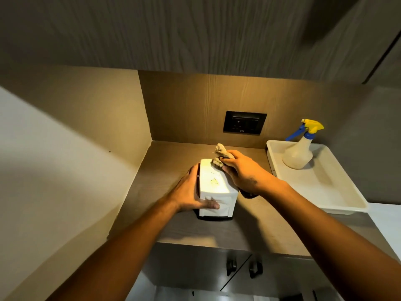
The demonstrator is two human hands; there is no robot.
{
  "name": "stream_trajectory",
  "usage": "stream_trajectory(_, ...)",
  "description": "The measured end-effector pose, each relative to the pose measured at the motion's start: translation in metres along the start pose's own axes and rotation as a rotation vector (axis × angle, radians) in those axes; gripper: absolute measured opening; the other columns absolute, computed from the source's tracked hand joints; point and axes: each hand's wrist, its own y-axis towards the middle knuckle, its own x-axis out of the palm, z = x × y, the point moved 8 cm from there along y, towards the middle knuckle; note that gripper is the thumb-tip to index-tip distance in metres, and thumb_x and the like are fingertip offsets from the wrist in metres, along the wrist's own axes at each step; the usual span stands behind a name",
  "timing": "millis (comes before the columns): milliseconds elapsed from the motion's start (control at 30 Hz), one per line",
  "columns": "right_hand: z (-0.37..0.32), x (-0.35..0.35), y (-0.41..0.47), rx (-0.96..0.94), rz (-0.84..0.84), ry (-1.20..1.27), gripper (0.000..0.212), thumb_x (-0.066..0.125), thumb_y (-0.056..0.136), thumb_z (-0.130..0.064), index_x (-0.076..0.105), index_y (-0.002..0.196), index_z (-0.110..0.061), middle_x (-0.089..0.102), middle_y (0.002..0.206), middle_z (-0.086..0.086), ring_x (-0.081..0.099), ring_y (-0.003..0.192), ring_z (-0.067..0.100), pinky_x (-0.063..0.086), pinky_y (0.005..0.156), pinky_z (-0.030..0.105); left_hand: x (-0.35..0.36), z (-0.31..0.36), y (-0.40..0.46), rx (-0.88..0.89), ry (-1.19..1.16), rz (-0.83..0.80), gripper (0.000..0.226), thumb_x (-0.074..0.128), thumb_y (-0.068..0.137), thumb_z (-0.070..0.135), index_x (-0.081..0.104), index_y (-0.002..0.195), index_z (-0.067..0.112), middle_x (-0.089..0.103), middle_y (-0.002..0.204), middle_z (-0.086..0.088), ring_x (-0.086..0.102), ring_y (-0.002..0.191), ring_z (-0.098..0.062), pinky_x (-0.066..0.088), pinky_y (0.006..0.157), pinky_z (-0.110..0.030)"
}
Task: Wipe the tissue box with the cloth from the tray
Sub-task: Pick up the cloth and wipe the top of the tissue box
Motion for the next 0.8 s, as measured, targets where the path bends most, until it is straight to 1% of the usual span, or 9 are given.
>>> stream_trajectory(133,-0.021,0.001,0.026,-0.039,-0.046,-0.018,0.039,0.044,0.097,-0.032,0.055,0.130,-0.015,0.037,0.146,0.007,0.050,0.116,0.028,0.042,0.094,0.031,-0.001,-0.001,-0.001,0.011,0.011,0.003,0.134,0.093,0.045,0.076,0.022,0.152,0.037,0.046,0.146,0.007,0.049,0.130,-0.013,0.048,0.109,-0.047)
stream_trajectory(267,-0.051,0.007,-0.006,-0.241,-0.060,-0.024,0.037,0.042,0.096,-0.037,0.055,0.126,-0.020,0.036,0.145,0.003,0.054,0.106,0.023,0.046,0.081,0.026,-0.001,0.002,-0.003,0.056,0.013,0.009,0.129,0.091,0.047,0.078,0.023,0.151,0.044,0.044,0.145,0.019,0.048,0.127,-0.004,0.045,0.105,-0.029)
stream_trajectory(333,-0.044,0.006,-0.028,-0.252,-0.094,0.002,0.041,0.037,0.096,-0.044,0.052,0.128,-0.025,0.031,0.149,0.001,0.054,0.110,0.022,0.050,0.086,0.031,0.000,0.004,-0.004,0.064,0.003,0.007,0.130,0.091,0.046,0.078,0.021,0.152,0.045,0.042,0.142,0.023,0.047,0.125,0.000,0.041,0.102,-0.021)
stream_trajectory(367,-0.035,0.004,-0.031,-0.215,-0.100,0.006,0.043,0.035,0.096,-0.047,0.051,0.129,-0.026,0.030,0.150,0.000,0.053,0.113,0.023,0.050,0.090,0.033,0.000,0.004,-0.004,0.058,-0.014,0.010,0.133,0.093,0.046,0.076,0.021,0.153,0.043,0.044,0.140,0.021,0.048,0.125,-0.001,0.043,0.102,-0.023)
stream_trajectory(433,-0.014,-0.001,-0.024,-0.131,-0.078,-0.020,0.044,0.038,0.096,-0.044,0.051,0.132,-0.022,0.033,0.149,0.004,0.051,0.118,0.026,0.045,0.094,0.031,0.000,0.003,-0.004,0.037,-0.043,0.011,0.137,0.095,0.046,0.071,0.020,0.155,0.037,0.046,0.143,0.013,0.050,0.127,-0.008,0.047,0.106,-0.033)
stream_trajectory(500,-0.007,-0.003,-0.005,-0.062,-0.056,-0.055,0.041,0.043,0.097,-0.037,0.052,0.133,-0.018,0.038,0.145,0.008,0.050,0.118,0.029,0.041,0.093,0.029,0.000,0.004,-0.003,0.023,-0.046,0.006,0.138,0.096,0.046,0.067,0.020,0.156,0.033,0.046,0.148,0.005,0.049,0.132,-0.015,0.048,0.110,-0.043)
stream_trajectory(567,-0.015,0.000,0.012,-0.056,-0.056,-0.064,0.039,0.044,0.097,-0.034,0.054,0.131,-0.018,0.039,0.144,0.009,0.050,0.115,0.029,0.042,0.092,0.031,-0.001,0.004,-0.002,0.004,-0.037,0.003,0.137,0.097,0.046,0.067,0.021,0.155,0.032,0.047,0.148,0.002,0.050,0.132,-0.017,0.048,0.110,-0.049)
stream_trajectory(700,-0.046,0.005,-0.001,-0.174,-0.087,-0.058,0.038,0.044,0.096,-0.036,0.055,0.129,-0.022,0.035,0.146,0.007,0.055,0.108,0.027,0.048,0.087,0.031,-0.001,0.006,-0.006,0.014,0.013,0.009,0.135,0.093,0.047,0.074,0.022,0.154,0.033,0.046,0.150,0.004,0.048,0.133,-0.016,0.047,0.111,-0.048)
stream_trajectory(800,-0.052,0.005,-0.041,-0.237,-0.123,-0.001,0.043,0.035,0.095,-0.048,0.050,0.131,-0.029,0.030,0.150,0.001,0.054,0.114,0.025,0.049,0.089,0.031,0.000,0.008,-0.005,0.047,-0.024,0.010,0.132,0.096,0.050,0.069,0.025,0.155,0.032,0.048,0.149,0.006,0.049,0.134,-0.012,0.048,0.110,-0.045)
